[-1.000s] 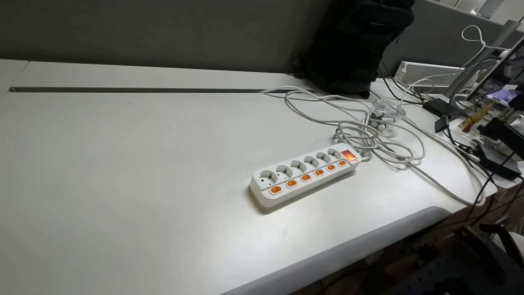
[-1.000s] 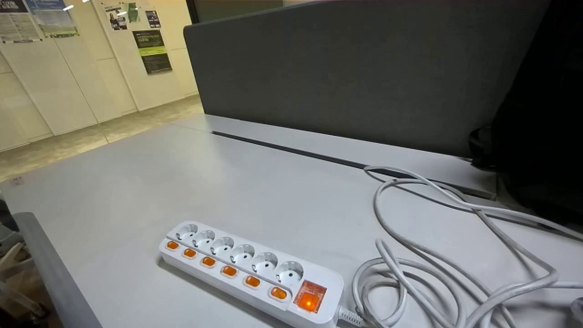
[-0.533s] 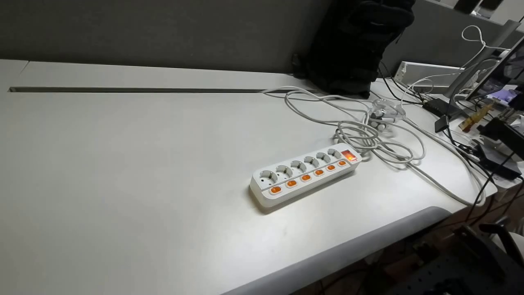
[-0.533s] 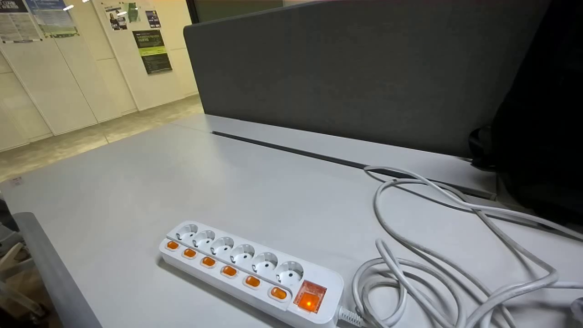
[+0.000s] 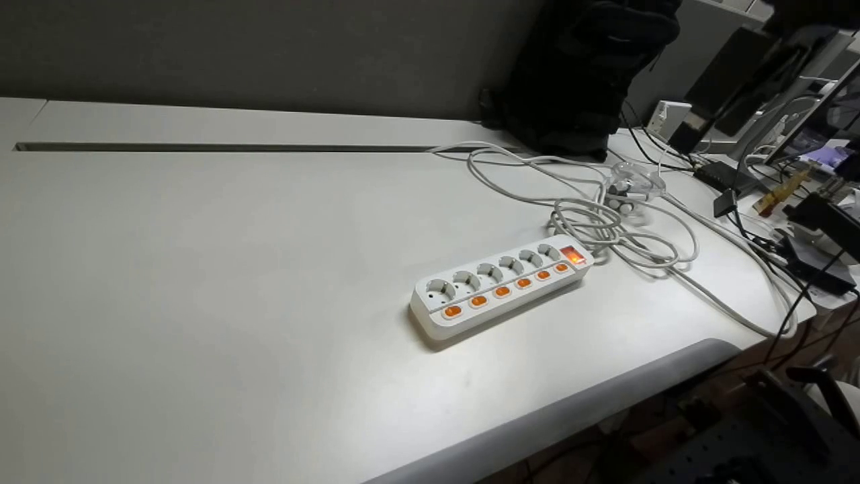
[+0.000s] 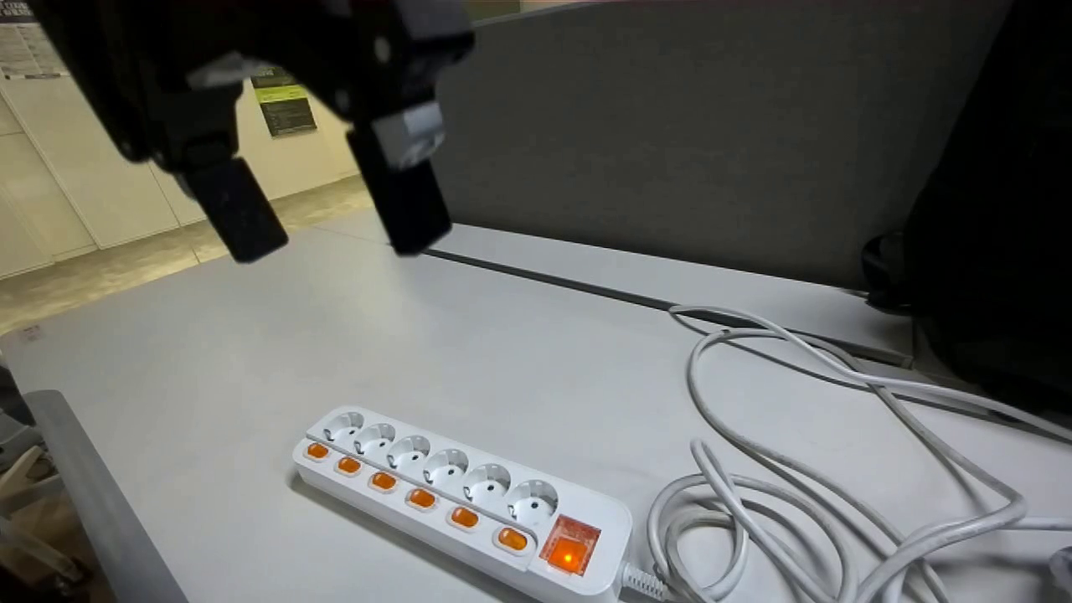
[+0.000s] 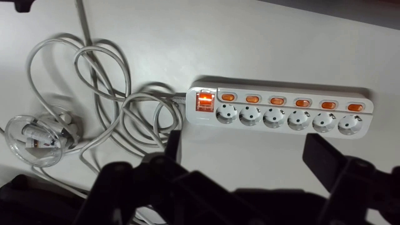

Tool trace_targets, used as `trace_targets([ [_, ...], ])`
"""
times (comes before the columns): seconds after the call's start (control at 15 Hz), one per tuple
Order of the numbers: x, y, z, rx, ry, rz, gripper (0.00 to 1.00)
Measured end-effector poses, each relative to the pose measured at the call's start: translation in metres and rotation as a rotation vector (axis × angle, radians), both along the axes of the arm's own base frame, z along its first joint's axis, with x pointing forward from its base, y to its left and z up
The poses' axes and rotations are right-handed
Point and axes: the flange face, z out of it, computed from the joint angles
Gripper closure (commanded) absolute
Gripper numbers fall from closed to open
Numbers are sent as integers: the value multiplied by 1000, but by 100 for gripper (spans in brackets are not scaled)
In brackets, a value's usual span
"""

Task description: Turn on the fourth switch

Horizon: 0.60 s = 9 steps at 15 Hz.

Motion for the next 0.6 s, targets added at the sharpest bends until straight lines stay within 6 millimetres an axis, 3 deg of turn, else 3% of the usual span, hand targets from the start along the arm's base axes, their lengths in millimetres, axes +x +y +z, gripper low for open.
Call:
trace_targets([
  [0.13, -5, 2, -11, 2, -13, 2, 0],
  [0.6, -5, 2, -10, 0, -20, 1, 0],
])
